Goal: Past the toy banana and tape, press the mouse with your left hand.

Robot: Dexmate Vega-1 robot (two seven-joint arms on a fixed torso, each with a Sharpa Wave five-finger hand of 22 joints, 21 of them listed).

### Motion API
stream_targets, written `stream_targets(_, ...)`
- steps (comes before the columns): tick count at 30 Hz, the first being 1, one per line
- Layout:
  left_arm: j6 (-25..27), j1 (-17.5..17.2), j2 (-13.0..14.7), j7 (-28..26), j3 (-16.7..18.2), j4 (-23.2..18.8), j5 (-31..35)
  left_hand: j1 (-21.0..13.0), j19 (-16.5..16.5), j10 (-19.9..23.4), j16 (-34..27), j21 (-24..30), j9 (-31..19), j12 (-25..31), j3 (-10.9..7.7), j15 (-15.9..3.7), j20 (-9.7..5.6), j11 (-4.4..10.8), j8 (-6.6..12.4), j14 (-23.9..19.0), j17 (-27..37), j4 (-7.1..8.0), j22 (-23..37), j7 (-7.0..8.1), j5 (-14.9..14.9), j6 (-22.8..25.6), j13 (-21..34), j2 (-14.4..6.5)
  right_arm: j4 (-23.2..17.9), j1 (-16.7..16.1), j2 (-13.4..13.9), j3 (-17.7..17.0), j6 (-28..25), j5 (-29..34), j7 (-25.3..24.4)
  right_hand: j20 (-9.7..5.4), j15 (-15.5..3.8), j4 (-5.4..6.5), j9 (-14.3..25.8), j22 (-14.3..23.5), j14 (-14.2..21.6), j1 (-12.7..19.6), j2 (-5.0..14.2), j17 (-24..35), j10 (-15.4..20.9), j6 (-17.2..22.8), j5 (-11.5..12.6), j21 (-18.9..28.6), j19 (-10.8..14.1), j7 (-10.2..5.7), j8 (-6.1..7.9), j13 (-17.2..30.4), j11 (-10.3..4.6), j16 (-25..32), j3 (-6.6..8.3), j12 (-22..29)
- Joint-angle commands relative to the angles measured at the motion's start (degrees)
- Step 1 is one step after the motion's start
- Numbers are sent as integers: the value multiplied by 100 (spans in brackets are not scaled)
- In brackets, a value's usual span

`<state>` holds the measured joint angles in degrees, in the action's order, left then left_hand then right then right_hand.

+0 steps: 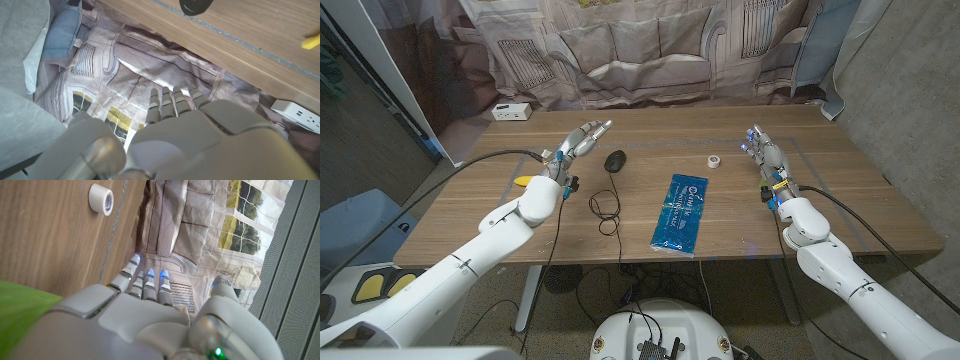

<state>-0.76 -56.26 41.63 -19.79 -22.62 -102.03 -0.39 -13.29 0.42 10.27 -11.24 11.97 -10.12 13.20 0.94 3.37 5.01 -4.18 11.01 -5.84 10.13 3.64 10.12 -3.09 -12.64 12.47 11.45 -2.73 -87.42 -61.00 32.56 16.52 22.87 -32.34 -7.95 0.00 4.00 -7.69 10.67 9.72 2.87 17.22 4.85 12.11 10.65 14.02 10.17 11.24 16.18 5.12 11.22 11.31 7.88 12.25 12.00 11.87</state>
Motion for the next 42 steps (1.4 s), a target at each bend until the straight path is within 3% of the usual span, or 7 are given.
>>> stream_targets(1, -1041, 30, -428, 272, 162, 618, -1019, 4, 32, 26, -6, -5, -17, 22, 17, 16, 10, 7, -12, -41, 20, 4, 19, -28, 5, -21, 9, -45, 76, 28, 2, -7, 123, 58, 56, -3, 8, 5, 17, 12, 29, -16, 7, 24, 37, 40, -5, 23, 61, -23, 9, 13, -16, 19, -25, 25)
stream_targets(7, -1472, 74, -568, 803, 203, 940, -1722, -7, 6, 38, -5, -19, -17, 22, 14, 21, 6, 2, -13, -50, 20, -2, 19, -37, 5, -23, 7, -53, 174, 72, 10, 35, 199, 168, 95, -6, 3, 4, 17, 12, 35, -18, 1, 24, 44, 33, -5, 22, 69, -17, 6, 13, -7, 19, -29, 25)
stream_targets(19, -1797, 138, -735, 1480, 344, 1432, -2742, -29, -98, 33, 8, -65, -15, 7, 10, 41, 46, -22, -22, -46, 19, -14, 19, -56, 6, -47, 3, -67, 155, 152, -11, 126, 180, 452, -75, -21, -7, 5, 17, 11, 46, -28, -15, 25, 43, 23, -5, 28, 100, -13, 0, 13, 4, 20, -40, 20)
stream_targets(26, -2039, 180, -840, 1406, 355, 1679, -2720, -36, -108, 18, 15, -68, -14, -4, 10, 48, 28, -24, -37, -40, 19, -19, 20, -59, 8, -90, 2, -71, 73, 147, -32, 148, 4, 448, -186, -29, -5, 6, 17, 11, 54, -34, -26, 25, 50, 14, -5, 30, 116, -11, -3, 13, 13, 20, -47, 21)
stream_targets(34, -2140, 216, -1016, 1319, 315, 1931, -2772, -39, -109, 10, 21, -67, -13, -13, 15, 48, 37, -18, -55, -32, 20, -23, 21, -69, 10, -151, 1, -70, 395, 394, -84, 225, -5, 298, 103, -30, -4, 8, 17, 10, 57, -39, -29, 25, 45, 10, -3, 25, 115, -13, -4, 13, 4, 19, -51, 17)
stream_targets(42, -2126, 321, -1004, 1283, 268, 2011, -2672, -42, -113, 11, 25, -68, -13, -18, 20, 50, 42, -30, -43, -29, 20, -28, 21, -68, 12, -135, 0, -66, 500, 484, -103, 248, 21, 319, 109, -22, 2, 9, 18, 10, 52, -39, -24, 26, 41, 9, -1, 21, 114, -14, -4, 13, -1, 15, -51, 13)
